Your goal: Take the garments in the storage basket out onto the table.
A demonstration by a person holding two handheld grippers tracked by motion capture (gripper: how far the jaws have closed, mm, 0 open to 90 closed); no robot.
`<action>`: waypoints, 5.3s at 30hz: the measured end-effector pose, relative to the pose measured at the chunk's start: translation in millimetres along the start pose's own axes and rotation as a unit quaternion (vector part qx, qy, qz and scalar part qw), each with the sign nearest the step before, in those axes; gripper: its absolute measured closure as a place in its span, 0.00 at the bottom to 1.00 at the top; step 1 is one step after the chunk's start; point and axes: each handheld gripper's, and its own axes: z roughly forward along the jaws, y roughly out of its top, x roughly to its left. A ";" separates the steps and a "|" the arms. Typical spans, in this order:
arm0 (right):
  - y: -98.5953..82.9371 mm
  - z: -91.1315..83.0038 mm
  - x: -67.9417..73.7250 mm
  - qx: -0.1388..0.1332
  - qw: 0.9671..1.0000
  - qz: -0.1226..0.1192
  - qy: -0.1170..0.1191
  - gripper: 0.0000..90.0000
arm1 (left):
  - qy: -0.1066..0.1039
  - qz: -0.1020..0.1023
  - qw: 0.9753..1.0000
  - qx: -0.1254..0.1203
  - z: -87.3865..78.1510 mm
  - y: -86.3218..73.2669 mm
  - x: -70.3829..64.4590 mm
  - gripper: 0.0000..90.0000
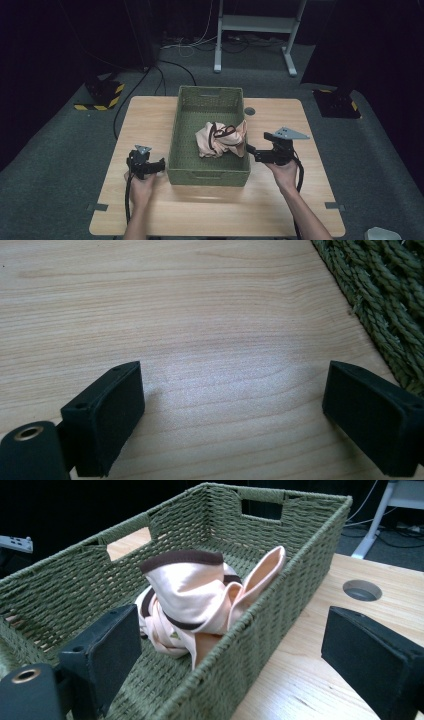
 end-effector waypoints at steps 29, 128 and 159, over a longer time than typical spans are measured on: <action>20.1 32.8 16.4 0.014 1.000 -0.015 0.023 0.11 | 0.000 -0.001 1.000 0.000 0.1 0.0 -0.1 0.11; 83.6 46.7 25.7 -0.004 0.995 -0.058 0.084 0.96 | 0.000 -0.004 1.000 -0.002 0.4 0.2 0.0 0.10; 135.5 -6.2 19.7 -0.092 0.989 -0.059 0.097 0.96 | -0.001 -0.004 1.000 -0.002 0.6 0.2 0.0 0.10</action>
